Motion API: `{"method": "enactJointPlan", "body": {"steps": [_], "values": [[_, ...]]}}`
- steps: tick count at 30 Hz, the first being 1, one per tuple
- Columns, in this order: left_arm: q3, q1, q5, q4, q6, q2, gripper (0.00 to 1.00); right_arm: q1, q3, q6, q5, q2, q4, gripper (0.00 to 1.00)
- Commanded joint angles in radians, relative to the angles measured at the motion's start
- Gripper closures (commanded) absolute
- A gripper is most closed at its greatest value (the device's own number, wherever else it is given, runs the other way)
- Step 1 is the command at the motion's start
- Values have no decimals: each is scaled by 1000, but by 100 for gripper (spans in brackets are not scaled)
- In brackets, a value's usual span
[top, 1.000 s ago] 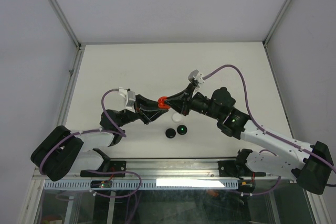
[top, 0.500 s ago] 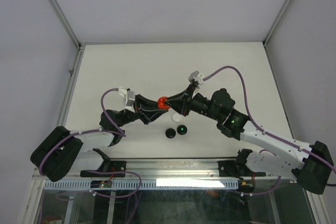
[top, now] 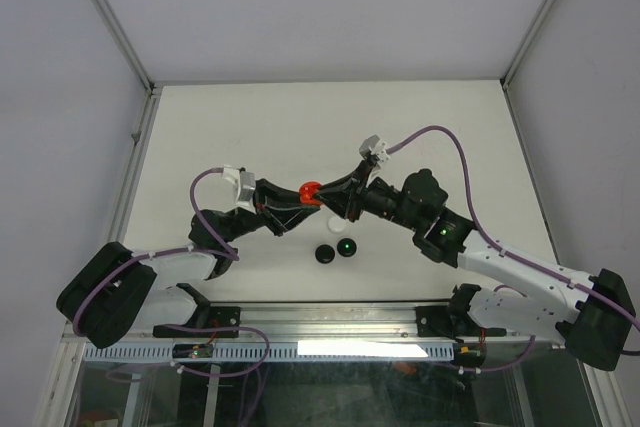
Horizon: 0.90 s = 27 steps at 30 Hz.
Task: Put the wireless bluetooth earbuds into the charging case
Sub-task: Place the earbud in the charging case, then close the charging case.
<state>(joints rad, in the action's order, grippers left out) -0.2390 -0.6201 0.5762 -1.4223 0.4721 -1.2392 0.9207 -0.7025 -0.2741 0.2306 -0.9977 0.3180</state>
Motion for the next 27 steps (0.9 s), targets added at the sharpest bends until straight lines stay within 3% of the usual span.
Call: {"method": "enactJointPlan", "body": {"steps": [1, 5, 9, 14, 27], "values": [[-16, 7, -43, -145, 30, 33, 95, 6, 9, -17, -6, 25, 34, 79], [-14, 8, -22, -139, 21, 30, 95, 6, -3, -17, -23, 35, 6, 74], [-5, 7, 5, -132, 15, 22, 95, 6, -36, 17, -74, 67, -96, 61], [13, 7, 25, -104, -19, 19, 95, 4, -68, 28, -137, 116, -204, 53], [9, 7, 116, -27, -55, 28, 94, -25, -206, -94, 31, -7, -299, 27]]}}
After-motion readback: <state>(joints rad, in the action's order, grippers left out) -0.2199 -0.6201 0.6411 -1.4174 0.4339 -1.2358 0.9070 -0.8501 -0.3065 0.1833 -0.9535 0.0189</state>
